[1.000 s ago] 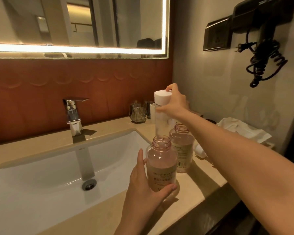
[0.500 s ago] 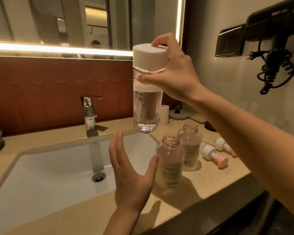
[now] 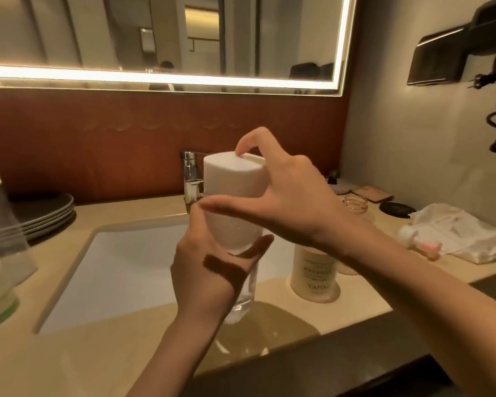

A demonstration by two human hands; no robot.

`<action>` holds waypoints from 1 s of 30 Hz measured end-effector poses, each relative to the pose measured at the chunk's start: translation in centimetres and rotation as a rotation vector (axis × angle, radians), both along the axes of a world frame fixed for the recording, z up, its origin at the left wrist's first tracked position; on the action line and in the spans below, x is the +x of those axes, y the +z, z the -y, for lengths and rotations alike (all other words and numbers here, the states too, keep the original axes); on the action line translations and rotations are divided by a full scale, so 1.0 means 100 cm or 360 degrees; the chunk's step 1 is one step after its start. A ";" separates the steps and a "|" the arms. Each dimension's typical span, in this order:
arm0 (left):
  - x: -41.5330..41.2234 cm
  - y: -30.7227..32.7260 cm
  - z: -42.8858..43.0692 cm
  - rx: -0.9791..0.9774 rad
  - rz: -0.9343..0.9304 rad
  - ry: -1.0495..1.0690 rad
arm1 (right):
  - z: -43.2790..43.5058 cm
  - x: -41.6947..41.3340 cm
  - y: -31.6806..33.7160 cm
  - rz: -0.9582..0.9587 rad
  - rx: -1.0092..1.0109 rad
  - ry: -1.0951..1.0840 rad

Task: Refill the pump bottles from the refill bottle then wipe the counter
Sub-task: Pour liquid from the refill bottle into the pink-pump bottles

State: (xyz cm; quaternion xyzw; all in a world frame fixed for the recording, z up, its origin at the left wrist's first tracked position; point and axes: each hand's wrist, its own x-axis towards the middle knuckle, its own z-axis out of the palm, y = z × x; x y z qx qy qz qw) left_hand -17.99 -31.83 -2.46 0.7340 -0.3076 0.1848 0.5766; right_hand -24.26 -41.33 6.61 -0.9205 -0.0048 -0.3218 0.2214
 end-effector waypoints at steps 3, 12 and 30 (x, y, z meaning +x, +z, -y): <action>-0.003 -0.003 0.000 0.0144 0.0027 0.0057 | 0.001 -0.005 0.016 -0.0187 -0.0260 -0.0268; 0.007 -0.004 0.004 0.0192 -0.0052 -0.0079 | 0.014 0.026 0.024 -0.0370 -0.0687 -0.0421; 0.020 -0.007 0.004 0.0111 -0.0182 -0.0501 | 0.029 0.024 0.019 -0.0438 -0.0395 0.0099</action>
